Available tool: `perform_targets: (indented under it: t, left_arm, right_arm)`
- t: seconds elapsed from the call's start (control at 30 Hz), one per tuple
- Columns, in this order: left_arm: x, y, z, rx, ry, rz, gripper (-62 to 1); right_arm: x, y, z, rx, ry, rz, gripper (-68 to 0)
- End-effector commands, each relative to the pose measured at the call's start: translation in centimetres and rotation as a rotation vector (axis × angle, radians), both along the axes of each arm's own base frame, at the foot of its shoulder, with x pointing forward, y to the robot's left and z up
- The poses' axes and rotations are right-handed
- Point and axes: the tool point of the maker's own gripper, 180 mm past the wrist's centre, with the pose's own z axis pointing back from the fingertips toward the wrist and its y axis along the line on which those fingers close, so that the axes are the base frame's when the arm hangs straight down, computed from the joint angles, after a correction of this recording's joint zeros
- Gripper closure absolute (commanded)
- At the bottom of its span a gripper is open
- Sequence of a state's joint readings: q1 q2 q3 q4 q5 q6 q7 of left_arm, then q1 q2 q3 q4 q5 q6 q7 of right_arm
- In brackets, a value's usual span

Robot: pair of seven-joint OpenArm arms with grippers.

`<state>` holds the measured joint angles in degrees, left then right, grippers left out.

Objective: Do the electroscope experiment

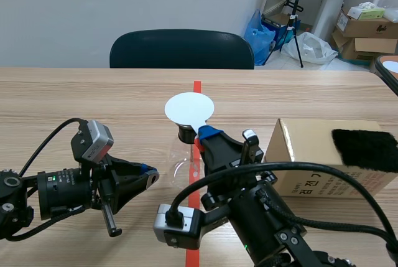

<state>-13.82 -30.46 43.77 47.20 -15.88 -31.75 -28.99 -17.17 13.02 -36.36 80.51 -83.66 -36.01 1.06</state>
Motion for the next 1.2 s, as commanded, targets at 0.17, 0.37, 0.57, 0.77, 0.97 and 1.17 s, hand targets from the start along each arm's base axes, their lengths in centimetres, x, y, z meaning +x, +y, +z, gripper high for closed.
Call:
perform_targets:
  t: [0.17, 0.37, 0.57, 0.77, 0.97, 1.17]
  left_arm:
    - [0.3, -0.7, 1.1, -0.042, -0.021, -0.005, -4.1]
    - [0.3, -0.7, 1.1, -0.042, -0.021, -0.005, -4.1]
    - [0.3, -0.7, 1.1, -0.042, -0.021, -0.005, -4.1]
    - [0.3, -0.7, 1.1, -0.042, -0.021, -0.005, -4.1]
    - [0.3, -0.7, 1.1, -0.042, -0.021, -0.005, -4.1]
    - [0.3, -0.7, 1.1, -0.042, -0.021, -0.005, -4.1]
  right_arm:
    - [0.6, -0.1, 1.3, 0.013, -0.043, -0.003, -1.3]
    - [0.8, -0.4, 1.3, 0.016, -0.043, -0.024, -1.3]
    - [1.8, -2.2, 1.4, 0.029, -0.041, -0.138, -1.3]
    - [2.8, -5.2, 1.5, 0.049, -0.037, -0.313, -1.3]
    - [3.3, -7.7, 1.5, 0.064, -0.035, -0.449, -1.3]
    - [3.4, -9.4, 1.5, 0.075, -0.033, -0.544, -1.3]
